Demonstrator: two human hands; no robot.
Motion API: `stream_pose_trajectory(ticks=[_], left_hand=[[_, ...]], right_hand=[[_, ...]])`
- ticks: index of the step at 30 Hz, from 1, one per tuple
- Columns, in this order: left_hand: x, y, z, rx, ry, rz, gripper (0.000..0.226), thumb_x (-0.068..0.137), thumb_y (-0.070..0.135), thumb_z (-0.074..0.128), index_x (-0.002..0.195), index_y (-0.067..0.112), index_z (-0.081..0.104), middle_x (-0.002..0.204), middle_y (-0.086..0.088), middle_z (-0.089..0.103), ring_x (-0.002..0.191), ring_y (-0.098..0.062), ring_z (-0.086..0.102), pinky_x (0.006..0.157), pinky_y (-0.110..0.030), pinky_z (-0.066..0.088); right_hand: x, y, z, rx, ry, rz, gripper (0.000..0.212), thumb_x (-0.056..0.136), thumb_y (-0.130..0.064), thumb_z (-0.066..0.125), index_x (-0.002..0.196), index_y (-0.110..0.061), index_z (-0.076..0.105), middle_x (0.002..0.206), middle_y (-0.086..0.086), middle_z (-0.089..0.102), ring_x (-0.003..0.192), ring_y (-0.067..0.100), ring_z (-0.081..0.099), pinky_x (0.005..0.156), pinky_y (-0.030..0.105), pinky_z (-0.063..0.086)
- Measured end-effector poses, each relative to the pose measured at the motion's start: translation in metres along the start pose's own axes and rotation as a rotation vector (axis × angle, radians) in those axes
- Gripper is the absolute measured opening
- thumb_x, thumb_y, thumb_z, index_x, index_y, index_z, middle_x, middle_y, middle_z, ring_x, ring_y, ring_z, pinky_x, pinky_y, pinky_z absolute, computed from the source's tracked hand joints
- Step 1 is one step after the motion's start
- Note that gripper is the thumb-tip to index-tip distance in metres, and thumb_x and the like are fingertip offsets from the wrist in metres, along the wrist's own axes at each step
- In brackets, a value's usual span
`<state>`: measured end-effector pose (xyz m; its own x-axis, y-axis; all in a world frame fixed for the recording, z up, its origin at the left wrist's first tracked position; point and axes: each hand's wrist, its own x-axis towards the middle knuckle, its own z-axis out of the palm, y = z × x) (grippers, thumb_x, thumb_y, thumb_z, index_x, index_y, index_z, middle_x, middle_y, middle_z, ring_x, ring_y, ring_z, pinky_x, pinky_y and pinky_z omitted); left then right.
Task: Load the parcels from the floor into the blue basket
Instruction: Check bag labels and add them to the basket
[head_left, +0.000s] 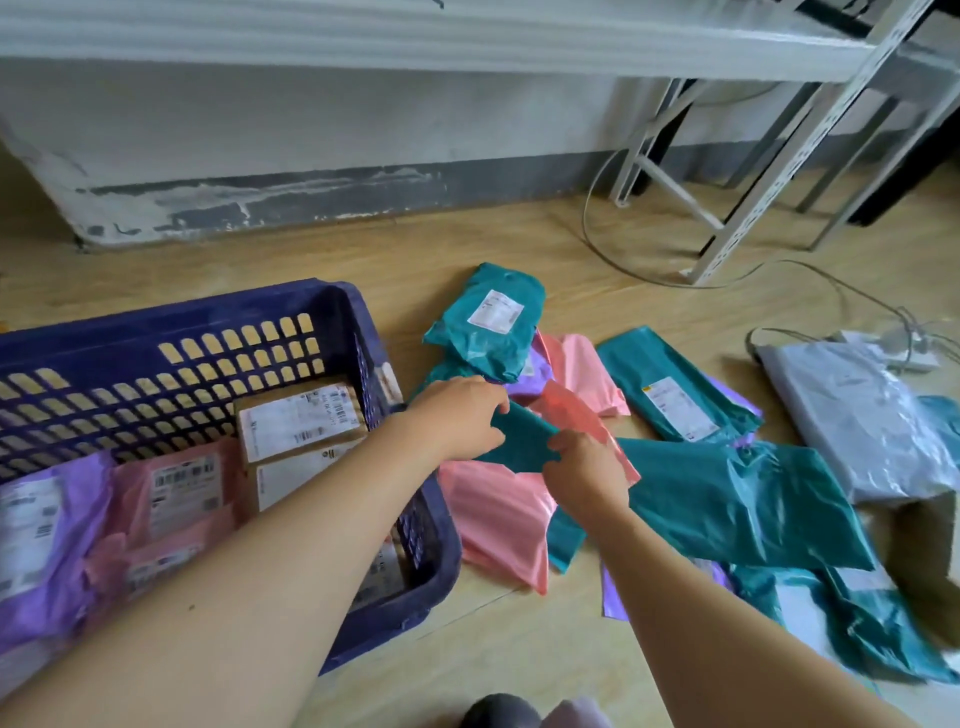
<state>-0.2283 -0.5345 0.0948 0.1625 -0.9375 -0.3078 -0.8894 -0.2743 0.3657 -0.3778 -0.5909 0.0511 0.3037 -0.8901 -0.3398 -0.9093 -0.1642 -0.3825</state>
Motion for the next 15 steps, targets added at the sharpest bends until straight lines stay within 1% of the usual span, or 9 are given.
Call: stream_pose_trajectory(ticks=[2,3,5,7,8,10,11,13,15], left_hand=[[0.014,0.004,0.008,0.023,-0.051,-0.012,0.044,0.090,0.024,0.054,0.133,0.022,0.048,0.136,-0.005,0.047,0.122,-0.024,0.047,0.098,-0.034,0.039],[0.019,0.006,0.012,0.030,-0.075,-0.016,0.044,0.089,0.022,0.054,0.133,0.022,0.049,0.136,-0.005,0.047,0.122,-0.025,0.047,0.098,-0.034,0.040],[0.029,0.011,0.019,0.031,-0.108,-0.019,0.041,0.088,0.022,0.054,0.129,0.020,0.052,0.134,-0.004,0.049,0.121,-0.025,0.048,0.097,-0.035,0.043],[0.036,0.012,0.026,0.026,-0.127,-0.021,0.037,0.087,0.022,0.054,0.124,0.018,0.055,0.131,-0.004,0.052,0.118,-0.026,0.050,0.096,-0.036,0.045],[0.039,0.011,0.029,0.024,-0.131,-0.021,0.037,0.087,0.022,0.054,0.124,0.017,0.055,0.130,-0.004,0.052,0.118,-0.025,0.050,0.095,-0.037,0.046],[0.042,0.007,0.032,0.024,-0.135,-0.025,0.037,0.087,0.022,0.054,0.124,0.017,0.055,0.131,-0.003,0.052,0.118,-0.025,0.049,0.095,-0.036,0.046],[0.042,0.005,0.034,0.020,-0.139,-0.032,0.039,0.088,0.023,0.054,0.126,0.018,0.054,0.133,-0.003,0.051,0.120,-0.024,0.048,0.095,-0.035,0.045],[0.043,0.000,0.037,0.007,-0.162,-0.050,0.042,0.089,0.025,0.053,0.131,0.021,0.050,0.137,-0.001,0.048,0.123,-0.024,0.046,0.095,-0.033,0.042],[0.044,-0.003,0.039,0.008,-0.187,-0.071,0.041,0.090,0.026,0.053,0.131,0.022,0.050,0.137,-0.002,0.048,0.123,-0.024,0.047,0.094,-0.033,0.041]], right_hand=[[0.012,0.012,0.018,0.013,-0.083,0.124,0.019,0.080,-0.005,0.047,0.095,-0.009,0.058,0.092,0.009,0.060,0.091,0.030,0.059,0.069,0.028,0.043],[0.016,0.017,0.027,0.039,-0.118,0.191,0.013,0.080,-0.005,0.046,0.090,-0.008,0.053,0.084,0.007,0.057,0.084,0.028,0.057,0.067,0.027,0.041],[0.023,0.027,0.048,0.135,-0.163,0.303,0.017,0.081,-0.006,0.046,0.097,-0.006,0.052,0.083,0.007,0.057,0.081,0.027,0.057,0.071,0.029,0.047],[0.030,0.034,0.064,0.280,-0.186,0.400,0.034,0.082,-0.008,0.047,0.115,-0.002,0.050,0.088,0.012,0.062,0.084,0.029,0.062,0.085,0.038,0.053],[0.033,0.037,0.070,0.369,-0.182,0.435,0.040,0.082,-0.007,0.048,0.122,-0.002,0.047,0.083,0.012,0.063,0.079,0.028,0.063,0.086,0.041,0.054],[0.041,0.040,0.076,0.574,-0.147,0.473,0.043,0.083,-0.002,0.047,0.126,-0.003,0.046,0.070,0.008,0.058,0.062,0.023,0.059,0.078,0.039,0.057],[0.044,0.040,0.077,0.675,-0.139,0.493,0.036,0.084,0.000,0.047,0.120,-0.002,0.051,0.067,0.007,0.056,0.057,0.020,0.056,0.068,0.035,0.056],[0.047,0.038,0.076,0.832,-0.135,0.552,0.016,0.086,0.004,0.046,0.098,0.000,0.057,0.067,0.008,0.054,0.053,0.019,0.053,0.052,0.027,0.049],[0.050,0.038,0.077,0.923,-0.136,0.615,0.012,0.086,0.005,0.049,0.078,-0.002,0.053,0.069,0.010,0.053,0.055,0.020,0.053,0.049,0.026,0.046]])
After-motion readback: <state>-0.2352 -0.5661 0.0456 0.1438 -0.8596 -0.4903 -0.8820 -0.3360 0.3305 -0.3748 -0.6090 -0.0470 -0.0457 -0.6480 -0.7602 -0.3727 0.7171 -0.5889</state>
